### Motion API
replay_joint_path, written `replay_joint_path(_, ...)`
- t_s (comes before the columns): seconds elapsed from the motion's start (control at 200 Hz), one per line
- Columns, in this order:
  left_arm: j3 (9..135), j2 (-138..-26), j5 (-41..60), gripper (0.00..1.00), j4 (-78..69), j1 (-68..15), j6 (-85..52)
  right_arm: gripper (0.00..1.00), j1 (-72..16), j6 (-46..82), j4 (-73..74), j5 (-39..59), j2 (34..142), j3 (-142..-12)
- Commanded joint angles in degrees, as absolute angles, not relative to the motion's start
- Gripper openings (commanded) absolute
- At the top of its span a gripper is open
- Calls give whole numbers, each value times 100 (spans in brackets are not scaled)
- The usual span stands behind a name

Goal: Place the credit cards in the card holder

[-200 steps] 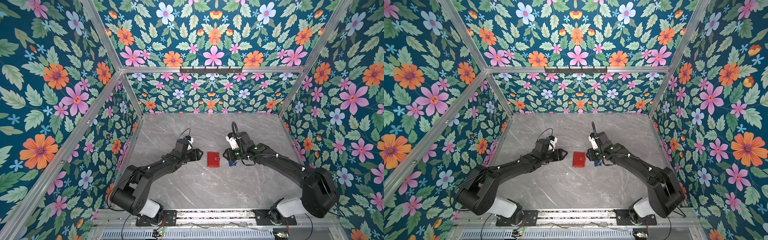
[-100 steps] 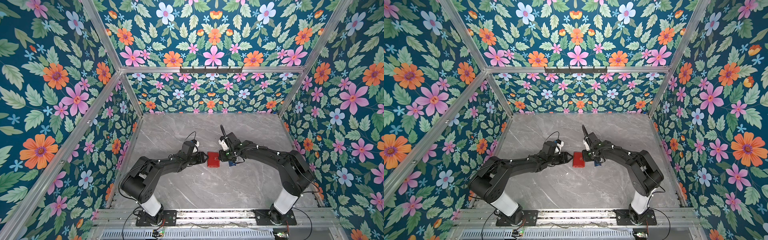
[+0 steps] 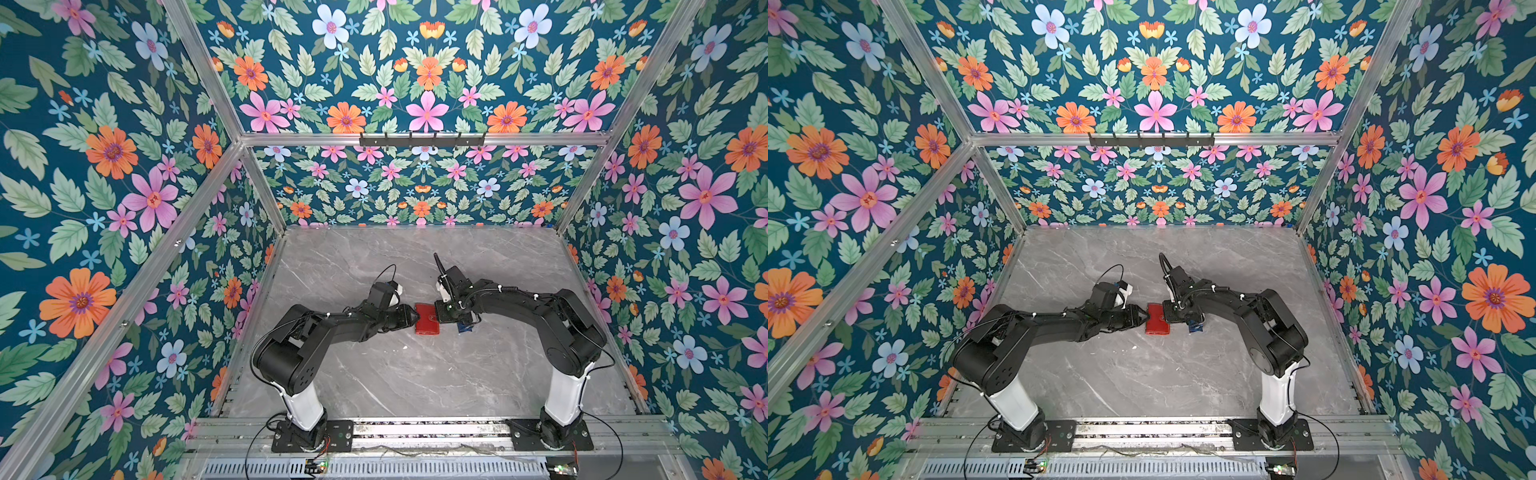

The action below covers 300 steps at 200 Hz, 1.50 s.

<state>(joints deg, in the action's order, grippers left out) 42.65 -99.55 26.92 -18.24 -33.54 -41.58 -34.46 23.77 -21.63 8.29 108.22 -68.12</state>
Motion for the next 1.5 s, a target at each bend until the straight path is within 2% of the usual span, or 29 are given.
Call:
replay_joint_path(0.0,4332,-10054,2799,43,-1925,-3376,-4150,16,-3454,2472,-2293,677,10888,-6827)
replay_joint_path(0.105,4368,-10138,2829,39,-1946,-3401,-4173,16,-3454,2488,-2303,650,10924,-6820)
replay_joint_path(0.205,4361,-10160,2855,29,-2029,-3428,-4234,16,-3454,2511,-2290,650,10913,-6803)
replay_joint_path(0.25,4365,-10151,2868,25,-2075,-3437,-4258,16,-3454,2523,-2271,650,10886,-6779)
replay_joint_path(0.38,4325,-10093,2882,3,-2205,-3450,-4396,16,-3463,2568,-2192,551,10642,-6670)
replay_joint_path(0.42,4309,-10066,2883,0,-2223,-3453,-4416,17,-3463,2582,-2151,520,10539,-6617)
replay_joint_path(0.575,4282,-9922,2731,0,-2135,-3458,-4480,20,-3501,2571,-1980,490,10150,-6444)
replay_joint_path(0.665,4244,-9835,2624,0,-2118,-3463,-4559,26,-3575,2473,-1866,665,10029,-6415)
replay_joint_path(0.755,4200,-9741,2535,0,-2127,-3488,-4639,33,-3650,2435,-1856,852,10108,-6522)
replay_joint_path(0.925,4130,-9592,2439,0,-2109,-3541,-4727,38,-3811,2454,-1887,933,10415,-6834)
replay_joint_path(1.215,4053,-9493,2380,0,-2071,-3588,-4758,38,-3911,2599,-2312,347,10829,-7188)
replay_joint_path(1.43,4054,-9526,2374,0,-2072,-3610,-4759,33,-3936,2584,-2624,83,11051,-7376)
replay_joint_path(1.495,4066,-9544,2373,0,-2061,-3610,-4752,29,-3946,2579,-2710,29,11096,-7438)
